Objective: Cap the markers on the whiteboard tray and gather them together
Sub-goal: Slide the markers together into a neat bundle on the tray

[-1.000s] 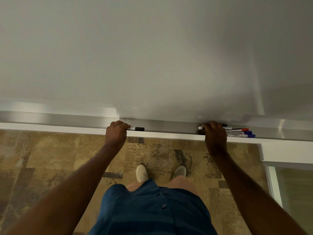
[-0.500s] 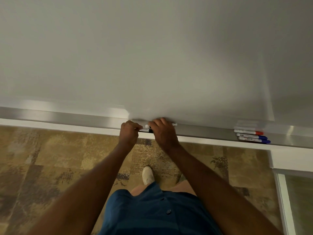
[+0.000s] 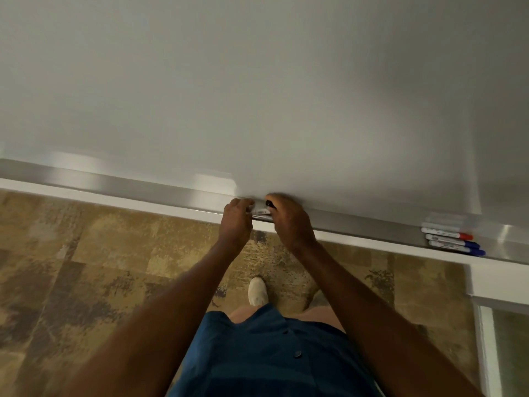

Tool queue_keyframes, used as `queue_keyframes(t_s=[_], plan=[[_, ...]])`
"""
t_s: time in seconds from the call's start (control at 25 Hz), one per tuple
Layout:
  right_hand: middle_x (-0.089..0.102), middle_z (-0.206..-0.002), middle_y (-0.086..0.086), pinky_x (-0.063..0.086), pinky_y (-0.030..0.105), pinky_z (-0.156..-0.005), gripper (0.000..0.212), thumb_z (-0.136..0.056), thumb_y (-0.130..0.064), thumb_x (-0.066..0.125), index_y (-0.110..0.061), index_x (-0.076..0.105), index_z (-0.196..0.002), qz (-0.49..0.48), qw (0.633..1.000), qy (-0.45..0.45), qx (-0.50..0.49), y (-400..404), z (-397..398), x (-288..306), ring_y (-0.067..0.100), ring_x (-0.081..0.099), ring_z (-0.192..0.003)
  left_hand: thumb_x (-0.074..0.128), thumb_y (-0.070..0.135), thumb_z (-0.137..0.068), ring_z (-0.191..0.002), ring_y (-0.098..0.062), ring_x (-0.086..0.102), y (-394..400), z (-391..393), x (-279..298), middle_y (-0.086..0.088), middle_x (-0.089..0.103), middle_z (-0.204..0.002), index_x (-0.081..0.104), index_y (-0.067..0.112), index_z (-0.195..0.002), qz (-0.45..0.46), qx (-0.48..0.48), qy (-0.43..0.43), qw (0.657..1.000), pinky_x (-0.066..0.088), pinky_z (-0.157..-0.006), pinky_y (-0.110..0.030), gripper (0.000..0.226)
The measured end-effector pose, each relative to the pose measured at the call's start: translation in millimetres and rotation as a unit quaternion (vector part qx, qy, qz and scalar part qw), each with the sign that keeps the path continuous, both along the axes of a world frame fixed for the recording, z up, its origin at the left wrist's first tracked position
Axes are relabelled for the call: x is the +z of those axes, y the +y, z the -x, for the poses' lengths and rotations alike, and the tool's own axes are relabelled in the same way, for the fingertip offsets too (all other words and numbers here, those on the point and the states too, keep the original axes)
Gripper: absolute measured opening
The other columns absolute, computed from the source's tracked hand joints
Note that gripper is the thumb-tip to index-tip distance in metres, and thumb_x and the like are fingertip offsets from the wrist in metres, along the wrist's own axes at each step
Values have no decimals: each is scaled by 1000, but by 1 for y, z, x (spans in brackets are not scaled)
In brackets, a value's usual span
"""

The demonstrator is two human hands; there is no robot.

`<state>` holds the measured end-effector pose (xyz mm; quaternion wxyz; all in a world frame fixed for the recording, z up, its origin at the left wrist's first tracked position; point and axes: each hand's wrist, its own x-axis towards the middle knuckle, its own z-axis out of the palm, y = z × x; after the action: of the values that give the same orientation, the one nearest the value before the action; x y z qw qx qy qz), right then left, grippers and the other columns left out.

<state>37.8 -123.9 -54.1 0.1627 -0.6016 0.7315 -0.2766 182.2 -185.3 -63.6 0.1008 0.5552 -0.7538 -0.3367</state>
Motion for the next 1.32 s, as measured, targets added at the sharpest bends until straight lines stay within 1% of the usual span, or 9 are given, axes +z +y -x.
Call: queue_keyframes(t_s=[0.08,0.32,0.4,0.56,0.72,0.88,1.04,1.2,1.32], plan=[[70,-120,7,54,31,-93,26,-102,-19,57,-9,66,-124,21,999,-34,-24,5,4,12,22,66,-109,54,-5,-88,-112,-36,56,1,0,-1,-19,63,-123,64,5,-127,5,-9,-7,1000,49,-96,-45,42],[60,-115,1,37,1,-91,20,-105,-12,47,-15,65,-113,122,985,-88,-79,20,7,33,-1,54,-104,54,-2,-89,-114,-33,53,4,2,-2,-17,63,-122,64,7,-125,2,12,-4,1000,47,-93,-41,39],[58,-117,1,41,4,-91,20,-103,-11,48,-15,66,-112,79,991,-76,-80,19,7,27,5,56,-106,53,-1,-90,-116,-34,52,3,1,-3,-17,61,-125,63,7,-127,-1,11,-9,1000,47,-94,-42,39],[59,-124,5,52,31,-95,24,-101,-11,52,-12,68,-119,-36,998,-20,-46,25,6,0,19,55,-117,54,-2,-89,-115,-34,53,2,1,-4,-17,61,-125,64,7,-126,-4,8,-11,1000,50,-95,-44,40],[60,-130,8,53,40,-97,33,-98,-10,56,-12,64,-131,-93,995,18,-37,32,12,-17,23,53,-121,53,-3,-89,-111,-33,57,0,1,-4,-17,63,-121,66,8,-123,2,8,-2,1000,52,-92,-41,37],[52,-145,14,43,38,-115,45,-99,-4,54,-6,52,-144,-122,987,-20,-103,38,13,-22,28,48,-135,53,-5,-90,-112,-34,57,-1,1,-1,-18,62,-123,65,7,-125,7,5,5,1000,54,-95,-41,39],[56,-139,18,45,36,-112,40,-99,1,53,-2,59,-138,-109,990,-14,-88,32,13,-20,31,52,-129,50,-7,-91,-122,-33,53,-1,3,1,-17,57,-132,61,7,-132,-6,0,-16,1000,51,-103,-45,45],[57,-137,12,33,13,-105,36,-103,-7,48,-6,59,-138,-126,983,-72,-116,26,8,-23,25,52,-128,56,-9,-87,-123,-35,49,7,5,3,-18,52,-136,59,9,-134,51,-45,-77,995,58,-89,-45,50],[56,-139,12,41,25,-109,38,-101,-6,52,-8,59,-138,-123,987,-55,-87,22,3,-23,25,53,-128,63,-5,-83,-123,-37,51,12,7,0,-17,55,-136,62,8,-128,105,-132,-139,976,58,-85,-46,47]])
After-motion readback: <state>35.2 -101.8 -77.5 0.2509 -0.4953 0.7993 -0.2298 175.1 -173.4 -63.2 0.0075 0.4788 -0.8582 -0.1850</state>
